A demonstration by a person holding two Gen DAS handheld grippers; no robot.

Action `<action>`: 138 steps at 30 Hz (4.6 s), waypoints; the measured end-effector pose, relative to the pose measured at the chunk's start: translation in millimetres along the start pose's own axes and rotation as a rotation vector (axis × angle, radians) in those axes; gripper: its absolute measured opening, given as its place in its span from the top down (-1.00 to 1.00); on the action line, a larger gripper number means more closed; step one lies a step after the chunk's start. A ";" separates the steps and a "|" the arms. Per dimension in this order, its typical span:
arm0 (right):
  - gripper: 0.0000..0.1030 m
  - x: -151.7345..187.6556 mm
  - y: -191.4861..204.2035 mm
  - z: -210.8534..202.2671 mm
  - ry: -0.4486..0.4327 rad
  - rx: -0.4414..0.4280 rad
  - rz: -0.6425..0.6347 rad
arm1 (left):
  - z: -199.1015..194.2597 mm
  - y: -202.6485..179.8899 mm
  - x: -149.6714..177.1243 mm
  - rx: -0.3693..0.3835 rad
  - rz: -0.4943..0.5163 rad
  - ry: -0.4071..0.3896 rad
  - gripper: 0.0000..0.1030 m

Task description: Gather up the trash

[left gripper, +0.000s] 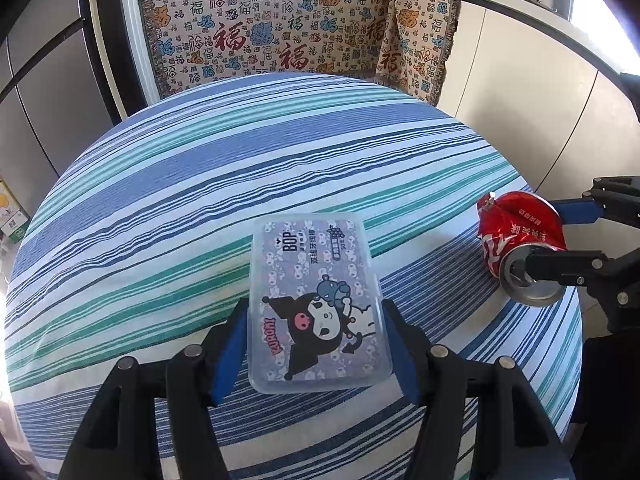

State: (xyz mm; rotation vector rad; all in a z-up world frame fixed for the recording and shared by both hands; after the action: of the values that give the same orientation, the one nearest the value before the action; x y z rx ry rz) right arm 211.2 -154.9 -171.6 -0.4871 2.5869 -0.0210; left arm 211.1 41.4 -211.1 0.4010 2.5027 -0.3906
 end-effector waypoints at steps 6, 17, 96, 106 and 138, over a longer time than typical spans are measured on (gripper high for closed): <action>-0.09 11.5 -23.3 -17.2 -0.040 -0.001 0.090 | -14.0 -6.8 -3.1 0.039 -0.031 -0.043 -0.23; -0.09 83.5 -159.4 -67.0 -0.085 0.099 0.376 | -23.9 -134.2 -49.0 0.289 0.058 -0.082 -0.23; -0.99 291.7 -183.6 -194.9 -0.074 0.418 0.758 | -26.2 -367.6 -16.9 0.178 0.242 0.050 -1.00; -0.99 291.0 -179.5 -193.4 -0.070 0.410 0.757 | -27.1 -367.8 -17.1 0.170 0.241 0.047 -1.00; -0.99 288.8 -177.5 -194.6 -0.068 0.406 0.750 | -24.6 -368.2 -17.7 0.171 0.241 0.053 -1.00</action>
State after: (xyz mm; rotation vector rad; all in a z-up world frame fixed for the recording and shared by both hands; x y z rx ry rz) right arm -56.4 -435.2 -120.6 0.6169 2.4461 -0.2566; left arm 79.2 -289.2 -112.3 0.7815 2.4413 -0.5038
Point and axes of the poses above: each gripper's, at about its wrist camera, not at the fingertips, and z roughly the way its jaws point, y to its left, x to its underside, the point moved 3 cm from there along z, roughly the way its jaws point, and after that the axes turned 8 degrees about x, right-handed, at the moved point
